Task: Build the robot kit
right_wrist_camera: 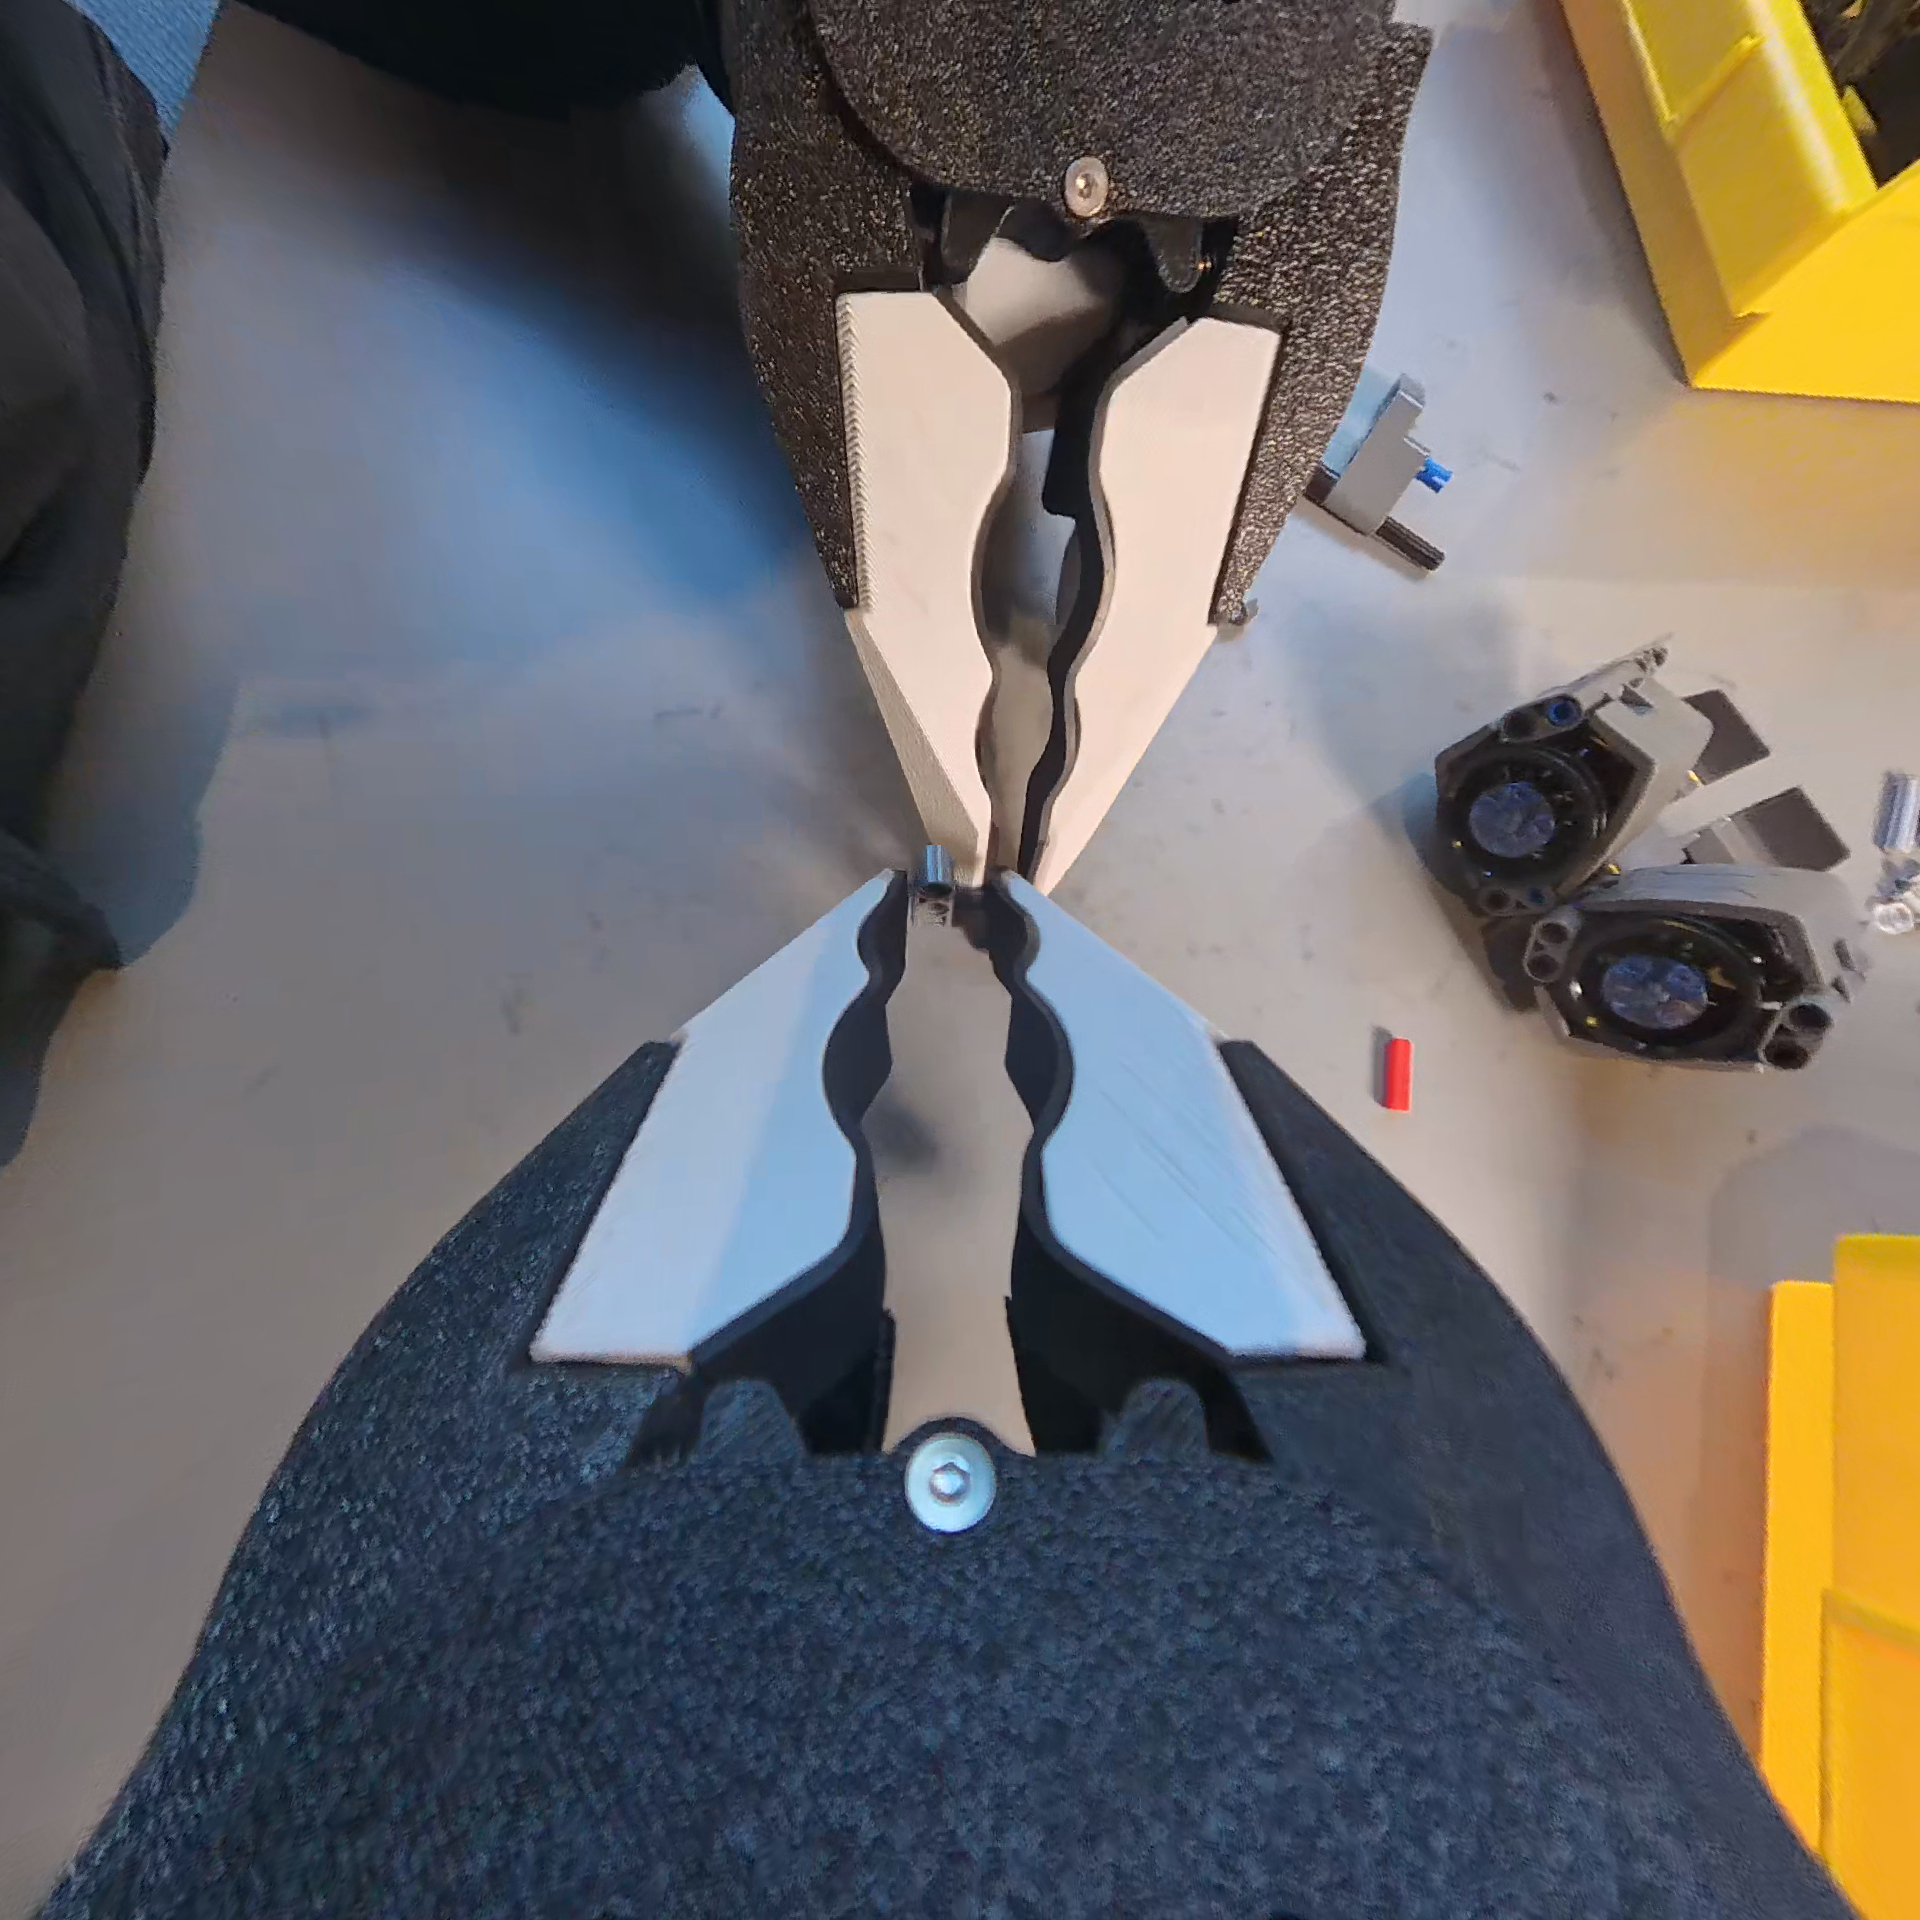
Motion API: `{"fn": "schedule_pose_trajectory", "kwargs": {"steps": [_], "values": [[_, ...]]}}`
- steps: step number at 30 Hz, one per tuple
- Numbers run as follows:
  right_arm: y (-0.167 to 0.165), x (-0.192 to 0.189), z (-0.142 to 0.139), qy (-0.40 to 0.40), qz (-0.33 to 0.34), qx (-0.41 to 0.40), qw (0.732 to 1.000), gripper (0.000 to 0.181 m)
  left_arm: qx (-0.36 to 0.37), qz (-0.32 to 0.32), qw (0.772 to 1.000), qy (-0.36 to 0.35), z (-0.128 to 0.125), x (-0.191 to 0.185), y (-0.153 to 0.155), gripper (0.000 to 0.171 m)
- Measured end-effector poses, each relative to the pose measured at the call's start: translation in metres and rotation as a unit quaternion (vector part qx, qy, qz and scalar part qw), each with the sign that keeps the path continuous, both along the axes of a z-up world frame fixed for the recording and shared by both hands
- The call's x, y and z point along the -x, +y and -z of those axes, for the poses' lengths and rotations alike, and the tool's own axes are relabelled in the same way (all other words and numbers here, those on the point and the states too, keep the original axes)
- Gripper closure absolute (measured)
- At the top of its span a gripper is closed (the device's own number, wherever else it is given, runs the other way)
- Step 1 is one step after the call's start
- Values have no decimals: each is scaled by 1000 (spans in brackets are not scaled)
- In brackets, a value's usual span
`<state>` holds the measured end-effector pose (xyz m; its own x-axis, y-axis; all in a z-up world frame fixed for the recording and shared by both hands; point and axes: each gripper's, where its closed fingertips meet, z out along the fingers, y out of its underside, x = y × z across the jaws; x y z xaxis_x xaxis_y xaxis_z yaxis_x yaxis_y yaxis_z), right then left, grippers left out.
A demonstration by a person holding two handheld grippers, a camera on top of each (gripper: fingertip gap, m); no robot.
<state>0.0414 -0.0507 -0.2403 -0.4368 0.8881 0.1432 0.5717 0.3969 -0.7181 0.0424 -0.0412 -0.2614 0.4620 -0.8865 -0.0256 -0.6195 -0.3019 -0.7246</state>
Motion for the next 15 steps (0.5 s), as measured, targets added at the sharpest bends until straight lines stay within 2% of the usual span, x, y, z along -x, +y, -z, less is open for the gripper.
{"fn": "schedule_pose_trajectory", "kwargs": {"steps": [10, 15], "values": [[-2, -4, 3, -6, -8, 1, 1000, 165, -2, -27, 1000, -12, -14, 24, 1, 157], [-5, -9, 1, -12, -20, 4, 1000, 163, 26, -21, 999, -19, -14, 36, -16, 154]]}}
